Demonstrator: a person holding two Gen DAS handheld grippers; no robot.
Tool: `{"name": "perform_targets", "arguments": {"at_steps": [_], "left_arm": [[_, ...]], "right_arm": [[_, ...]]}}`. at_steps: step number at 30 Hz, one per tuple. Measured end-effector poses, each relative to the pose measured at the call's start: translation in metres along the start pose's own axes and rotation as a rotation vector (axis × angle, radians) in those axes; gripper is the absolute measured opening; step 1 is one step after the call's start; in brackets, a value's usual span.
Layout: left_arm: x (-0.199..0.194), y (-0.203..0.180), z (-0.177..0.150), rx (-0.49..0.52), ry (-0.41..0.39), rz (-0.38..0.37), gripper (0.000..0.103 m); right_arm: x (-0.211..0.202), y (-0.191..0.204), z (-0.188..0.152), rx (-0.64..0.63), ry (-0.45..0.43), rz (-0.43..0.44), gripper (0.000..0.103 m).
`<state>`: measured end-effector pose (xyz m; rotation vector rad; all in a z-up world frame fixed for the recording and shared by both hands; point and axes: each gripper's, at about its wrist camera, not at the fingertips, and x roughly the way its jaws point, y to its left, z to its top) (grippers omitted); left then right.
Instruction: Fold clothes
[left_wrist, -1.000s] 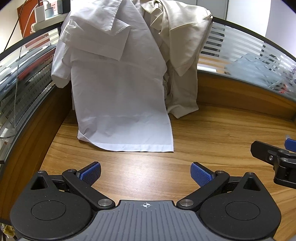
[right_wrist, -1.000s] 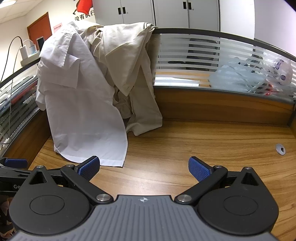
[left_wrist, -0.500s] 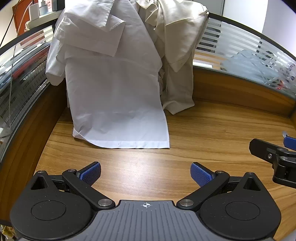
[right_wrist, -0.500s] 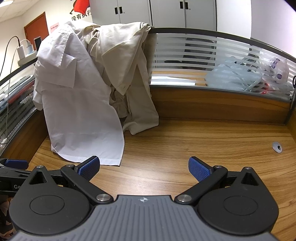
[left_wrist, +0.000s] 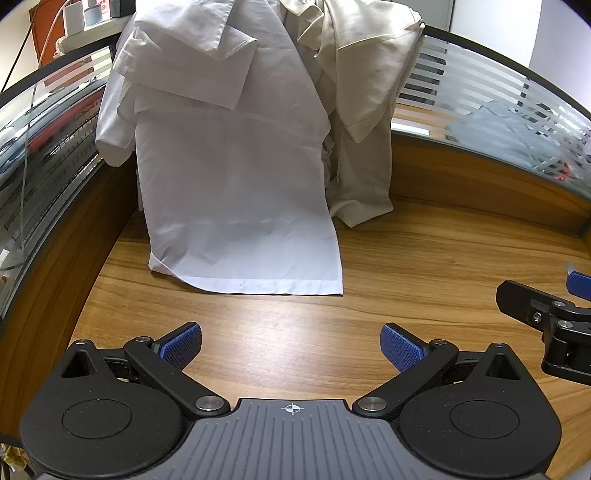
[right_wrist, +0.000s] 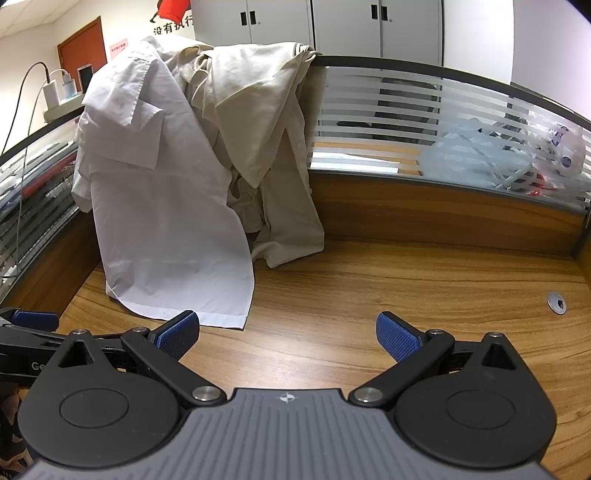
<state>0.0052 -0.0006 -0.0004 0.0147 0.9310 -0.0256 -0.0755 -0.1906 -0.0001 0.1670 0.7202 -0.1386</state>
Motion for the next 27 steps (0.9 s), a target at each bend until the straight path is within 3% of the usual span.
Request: {"name": "perform_targets", "arguments": {"at_steps": [27], "left_arm": [[0.0018, -0.0013, 0.0, -0.003, 0.005, 0.02, 0.103]], "right_arm": [[0.0017, -0.0048, 0.0005, 0.033, 0.001, 0.003, 0.103]]}}
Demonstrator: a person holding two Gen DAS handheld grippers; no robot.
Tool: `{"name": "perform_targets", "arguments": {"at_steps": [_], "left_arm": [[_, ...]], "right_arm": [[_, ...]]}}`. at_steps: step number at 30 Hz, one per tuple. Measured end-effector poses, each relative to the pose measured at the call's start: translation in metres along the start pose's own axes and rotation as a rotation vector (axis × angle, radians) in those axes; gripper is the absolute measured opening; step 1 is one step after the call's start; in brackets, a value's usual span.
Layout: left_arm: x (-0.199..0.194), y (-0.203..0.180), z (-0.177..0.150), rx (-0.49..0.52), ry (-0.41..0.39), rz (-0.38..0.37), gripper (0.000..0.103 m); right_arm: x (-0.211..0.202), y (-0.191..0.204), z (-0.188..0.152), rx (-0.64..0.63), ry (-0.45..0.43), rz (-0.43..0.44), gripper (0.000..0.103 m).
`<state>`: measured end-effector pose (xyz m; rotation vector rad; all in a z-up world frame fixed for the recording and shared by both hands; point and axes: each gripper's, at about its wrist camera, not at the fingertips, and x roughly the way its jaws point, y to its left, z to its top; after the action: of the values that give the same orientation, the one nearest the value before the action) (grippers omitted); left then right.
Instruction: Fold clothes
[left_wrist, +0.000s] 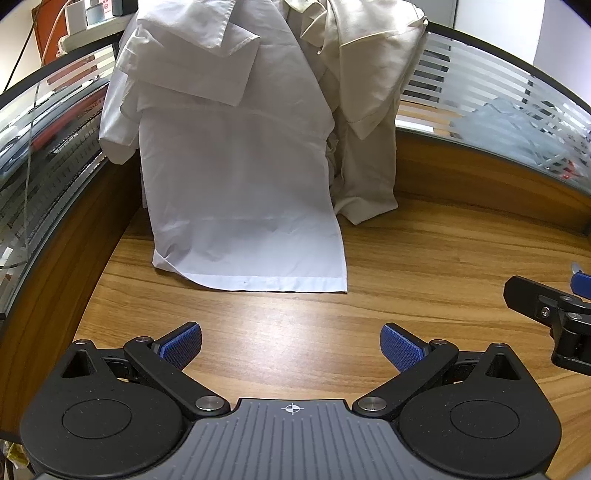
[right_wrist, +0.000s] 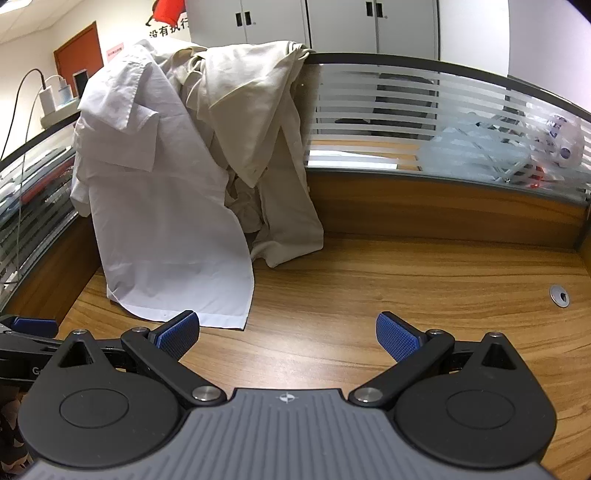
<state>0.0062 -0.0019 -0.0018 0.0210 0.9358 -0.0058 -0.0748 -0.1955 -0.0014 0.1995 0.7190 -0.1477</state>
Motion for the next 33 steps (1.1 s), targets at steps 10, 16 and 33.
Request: {"name": "perform_targets", "arguments": {"at_steps": [10, 16, 33], "left_arm": [[0.001, 0.004, -0.001, -0.017, 0.005, 0.004, 0.103], [0.003, 0.004, 0.0, -0.019, 0.011, -0.002, 0.103], [0.036, 0.04, 0.001, -0.093, 0.032, 0.06, 0.103]], "right_arm": [[0.002, 0.004, 0.001, -0.02, -0.001, 0.004, 0.103], [0.003, 0.004, 0.001, -0.015, 0.008, 0.0, 0.103], [0.048, 0.028, 0.028, -0.122, 0.063, 0.098, 0.102]]}}
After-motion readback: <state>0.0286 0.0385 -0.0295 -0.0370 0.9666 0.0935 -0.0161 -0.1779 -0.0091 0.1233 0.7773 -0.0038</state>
